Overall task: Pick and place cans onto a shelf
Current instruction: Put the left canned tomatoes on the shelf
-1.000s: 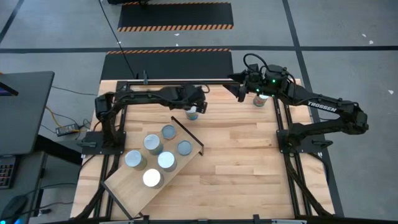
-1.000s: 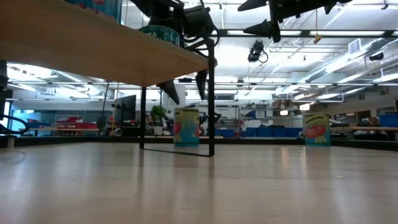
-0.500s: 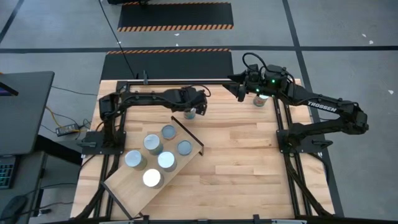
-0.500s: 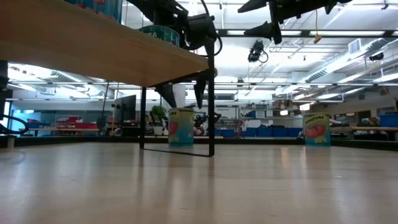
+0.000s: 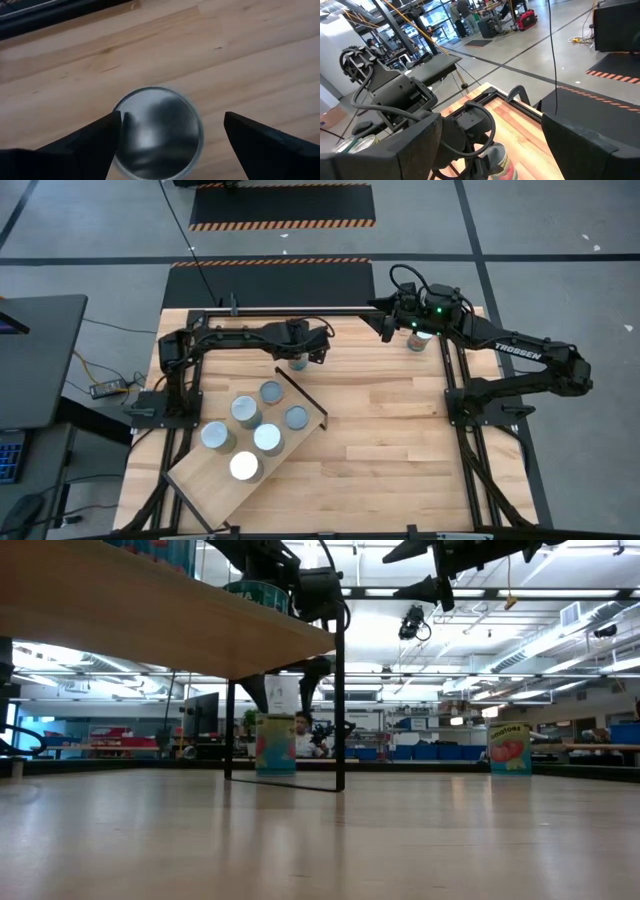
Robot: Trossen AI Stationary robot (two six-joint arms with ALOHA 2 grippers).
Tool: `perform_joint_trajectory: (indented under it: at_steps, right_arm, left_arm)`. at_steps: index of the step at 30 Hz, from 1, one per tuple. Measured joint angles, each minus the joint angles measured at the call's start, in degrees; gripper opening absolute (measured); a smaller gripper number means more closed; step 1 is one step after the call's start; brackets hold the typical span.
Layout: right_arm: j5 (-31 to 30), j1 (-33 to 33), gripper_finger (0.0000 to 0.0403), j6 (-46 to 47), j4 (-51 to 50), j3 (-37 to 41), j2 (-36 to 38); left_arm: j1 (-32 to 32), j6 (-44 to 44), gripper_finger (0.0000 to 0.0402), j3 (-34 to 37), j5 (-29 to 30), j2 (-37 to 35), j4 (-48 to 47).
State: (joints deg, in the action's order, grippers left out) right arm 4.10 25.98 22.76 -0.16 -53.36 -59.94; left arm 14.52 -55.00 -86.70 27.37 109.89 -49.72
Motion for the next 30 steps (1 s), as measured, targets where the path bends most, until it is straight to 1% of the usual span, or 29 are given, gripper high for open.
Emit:
perform_joint_trajectory:
  at_steps: [3,6,11,15,18,23,25,30]
  right_arm:
    - [0.0,0.0,0.0351,0.0,0.0,0.0,0.0]
    - [0.0,0.0,0.0351,0.0,-0.2,0.0,0.0]
    - [0.0,0.0,0.0351,-0.4,-0.6,0.0,0.0]
    - [0.0,0.0,0.0351,-0.4,-0.6,0.0,0.0]
    - [0.0,0.0,0.0351,-0.4,-0.7,0.0,0.0]
    - [0.0,0.0,0.0351,-0.4,-0.9,0.0,0.0]
    - [0.0,0.0,0.0351,-0.4,-0.9,0.0,0.0]
    - [0.0,0.0,0.0351,-0.4,-0.9,0.0,0.0]
  left_arm:
    - [0.2,0.6,0.036,-0.9,-0.4,0.0,-0.6]
    - [0.4,-1.0,0.036,-2.7,0.4,-0.2,-3.4]
    - [1.9,-2.8,0.036,-2.7,0.0,-0.2,-6.3]
    - [2.8,-3.1,0.036,-2.7,-0.5,-0.2,-6.0]
    - [3.6,-3.1,0.036,-2.5,-3.6,-0.2,-5.9]
    - [4.0,-3.8,0.036,-1.4,-4.4,-0.2,-5.5]
    - [4.1,-3.2,0.036,-1.4,-5.9,-0.2,-5.0]
    - [4.1,-2.4,0.036,-1.4,-5.5,-0.2,-3.8]
